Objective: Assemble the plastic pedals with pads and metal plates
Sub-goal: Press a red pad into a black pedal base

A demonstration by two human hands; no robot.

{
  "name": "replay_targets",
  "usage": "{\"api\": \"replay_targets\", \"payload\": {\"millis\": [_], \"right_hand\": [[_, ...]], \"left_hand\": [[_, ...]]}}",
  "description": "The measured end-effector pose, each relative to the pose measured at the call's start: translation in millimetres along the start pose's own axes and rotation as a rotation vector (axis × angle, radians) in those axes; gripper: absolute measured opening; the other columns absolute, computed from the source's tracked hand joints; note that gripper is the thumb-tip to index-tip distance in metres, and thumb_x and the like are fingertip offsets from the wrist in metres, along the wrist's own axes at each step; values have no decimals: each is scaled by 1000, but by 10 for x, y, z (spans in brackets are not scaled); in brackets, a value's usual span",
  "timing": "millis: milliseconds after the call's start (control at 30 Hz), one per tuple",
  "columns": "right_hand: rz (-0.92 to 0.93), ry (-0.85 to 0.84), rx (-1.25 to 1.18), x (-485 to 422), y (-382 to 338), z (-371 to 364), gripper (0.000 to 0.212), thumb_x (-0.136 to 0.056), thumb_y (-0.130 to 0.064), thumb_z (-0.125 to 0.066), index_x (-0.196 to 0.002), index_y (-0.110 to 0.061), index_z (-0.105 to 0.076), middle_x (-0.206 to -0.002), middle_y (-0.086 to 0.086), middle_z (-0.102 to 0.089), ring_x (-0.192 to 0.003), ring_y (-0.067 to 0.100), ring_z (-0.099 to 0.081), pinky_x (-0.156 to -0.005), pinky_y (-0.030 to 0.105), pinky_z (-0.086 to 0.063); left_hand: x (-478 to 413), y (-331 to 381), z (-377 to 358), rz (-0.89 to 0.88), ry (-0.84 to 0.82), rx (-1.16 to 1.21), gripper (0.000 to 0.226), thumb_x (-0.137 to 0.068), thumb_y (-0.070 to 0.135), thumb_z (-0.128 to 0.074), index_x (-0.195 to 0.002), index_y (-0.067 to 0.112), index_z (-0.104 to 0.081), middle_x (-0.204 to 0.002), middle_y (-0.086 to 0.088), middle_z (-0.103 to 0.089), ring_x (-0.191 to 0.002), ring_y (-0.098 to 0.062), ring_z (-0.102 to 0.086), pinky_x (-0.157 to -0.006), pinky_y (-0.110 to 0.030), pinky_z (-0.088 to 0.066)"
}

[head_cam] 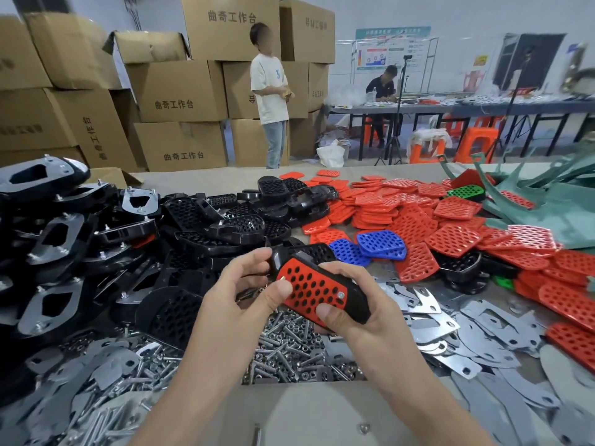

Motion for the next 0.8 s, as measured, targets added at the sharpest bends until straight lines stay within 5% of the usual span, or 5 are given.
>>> {"api": "replay_targets", "payload": {"millis": [100,333,800], "right_hand": [[-33,-34,-29,4,-9,49,54,-94,8,-65,-100,-45,-71,-99,-11,-74,-96,15,-73,-77,30,-61],[-83,-77,-87,0,-11,106,47,-93,8,-66,-104,-36,-72,-98,-3,-74,-87,15,-74,-68,28,-61],[-81,-77,-70,1,3,112,48,-93,7,-66,-102,-40,-72,-101,-4,-74,-93,20,-75,-69,30,-62]], "left_hand": [[11,7,29,18,-145,-27,50,-74,54,-67,-122,41,-64,-114,20,-71,-110,3,-64,-90,-19,-49],[17,29,45,-2,-239,-33,51,-74,58,-62,-120,37,-62,-112,22,-70,-107,4,-64,-82,-5,-46],[69,60,-26,-35,-225,-35,47,-78,56,-53,-120,34,-58,-102,28,-67,-91,6,-65,-78,-8,-47]]}}
Point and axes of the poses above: each hand's wrist, its own x-axis away from the middle knuckle, its own z-axis out of the back of the hand, y = z × x, the point moved 1 cm from there along -x, towards the middle knuckle
